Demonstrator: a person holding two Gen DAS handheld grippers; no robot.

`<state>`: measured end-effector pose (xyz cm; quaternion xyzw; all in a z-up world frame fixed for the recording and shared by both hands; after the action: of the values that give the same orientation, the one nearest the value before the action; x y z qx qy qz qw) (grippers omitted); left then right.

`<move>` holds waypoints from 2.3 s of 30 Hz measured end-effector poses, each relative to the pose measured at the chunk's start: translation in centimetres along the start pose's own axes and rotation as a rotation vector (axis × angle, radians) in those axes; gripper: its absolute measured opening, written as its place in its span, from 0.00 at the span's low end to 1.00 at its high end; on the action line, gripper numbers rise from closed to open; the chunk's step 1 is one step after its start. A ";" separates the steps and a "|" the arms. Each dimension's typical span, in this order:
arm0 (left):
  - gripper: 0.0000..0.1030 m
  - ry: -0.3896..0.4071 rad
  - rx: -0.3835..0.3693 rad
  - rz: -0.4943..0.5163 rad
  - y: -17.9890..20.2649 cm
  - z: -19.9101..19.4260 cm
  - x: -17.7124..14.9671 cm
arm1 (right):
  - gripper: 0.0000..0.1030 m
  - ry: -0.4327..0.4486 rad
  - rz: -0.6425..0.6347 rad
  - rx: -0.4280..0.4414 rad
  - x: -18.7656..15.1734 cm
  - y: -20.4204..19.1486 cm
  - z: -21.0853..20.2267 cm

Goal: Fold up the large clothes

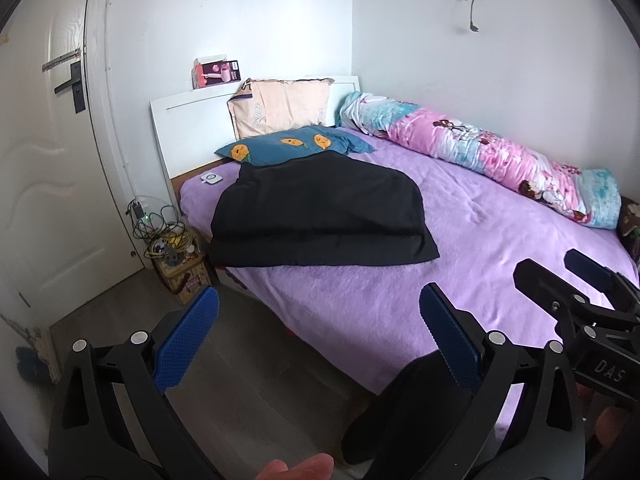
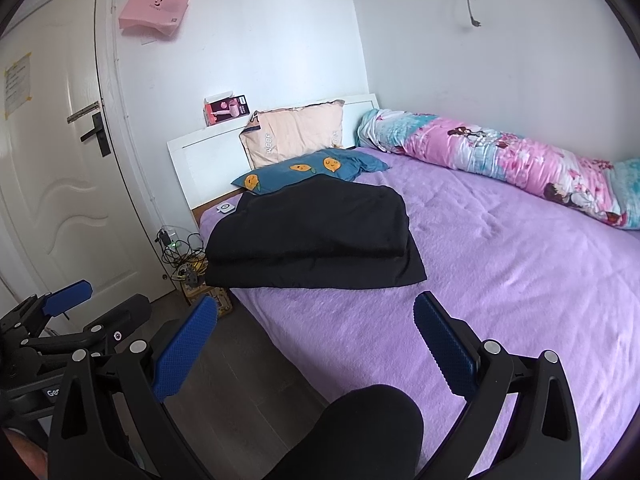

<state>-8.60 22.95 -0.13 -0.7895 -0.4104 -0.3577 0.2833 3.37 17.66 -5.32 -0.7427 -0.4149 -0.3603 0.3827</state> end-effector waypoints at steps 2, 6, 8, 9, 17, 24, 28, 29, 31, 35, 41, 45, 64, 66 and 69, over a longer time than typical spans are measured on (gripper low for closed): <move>0.95 -0.009 -0.006 -0.009 0.0 0.1 0.0 | 0.94 0.001 0.000 -0.002 0.0 0.0 0.0; 0.95 -0.020 -0.019 -0.007 0.0 0.5 0.0 | 0.94 0.001 0.004 0.000 0.0 0.3 -0.1; 0.95 -0.019 -0.025 -0.008 0.0 0.6 0.1 | 0.94 0.001 0.005 -0.002 0.0 0.2 -0.1; 0.95 -0.018 -0.023 -0.007 0.1 0.5 0.0 | 0.94 0.003 0.006 -0.003 0.0 0.3 -0.2; 0.95 -0.022 -0.025 -0.007 0.0 0.7 0.1 | 0.94 0.003 0.006 -0.001 0.0 0.4 -0.2; 0.95 -0.024 -0.026 -0.004 -0.2 1.1 0.2 | 0.94 0.003 0.008 -0.002 0.1 0.3 -0.2; 0.95 -0.025 -0.025 -0.004 -0.3 1.1 0.2 | 0.94 0.002 0.008 -0.002 0.0 0.3 -0.2; 0.95 -0.025 -0.024 -0.004 -0.3 1.1 0.2 | 0.94 0.002 0.007 -0.001 0.0 0.4 -0.2; 0.95 -0.026 -0.026 -0.004 -0.3 1.2 0.2 | 0.94 0.004 0.007 -0.003 0.0 0.4 -0.2; 0.95 -0.025 -0.025 -0.003 -0.3 1.2 0.2 | 0.94 0.004 0.009 0.000 0.0 0.5 -0.2; 0.95 -0.028 -0.031 -0.004 -0.4 1.3 0.3 | 0.94 0.003 0.011 -0.001 0.0 0.5 -0.2; 0.95 -0.026 -0.033 -0.004 -0.5 1.4 0.2 | 0.94 0.004 0.012 -0.003 0.1 0.4 -0.2; 0.95 -0.009 -0.039 -0.005 -0.8 1.8 0.5 | 0.94 0.007 0.013 -0.002 0.1 0.5 -0.2; 0.95 -0.009 -0.039 -0.006 -0.8 1.9 0.6 | 0.94 0.008 0.012 -0.003 0.1 0.3 -0.1; 0.95 -0.009 -0.040 -0.005 -1.0 1.8 0.5 | 0.94 0.009 0.014 -0.005 0.2 0.3 0.0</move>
<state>-8.61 25.02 -0.63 -0.7958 -0.4062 -0.3629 0.2647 3.69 17.61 -5.26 -0.7449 -0.4072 -0.3619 0.3852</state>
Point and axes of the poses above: each gripper's, at about its wrist camera, not at the fingertips, and z roughly the way its jaws point, y to its right, x to its top, the point moved 10 cm from there along z, roughly the way its jaws point, and after that the axes turned 15 degrees about x, right-handed, at the moved point
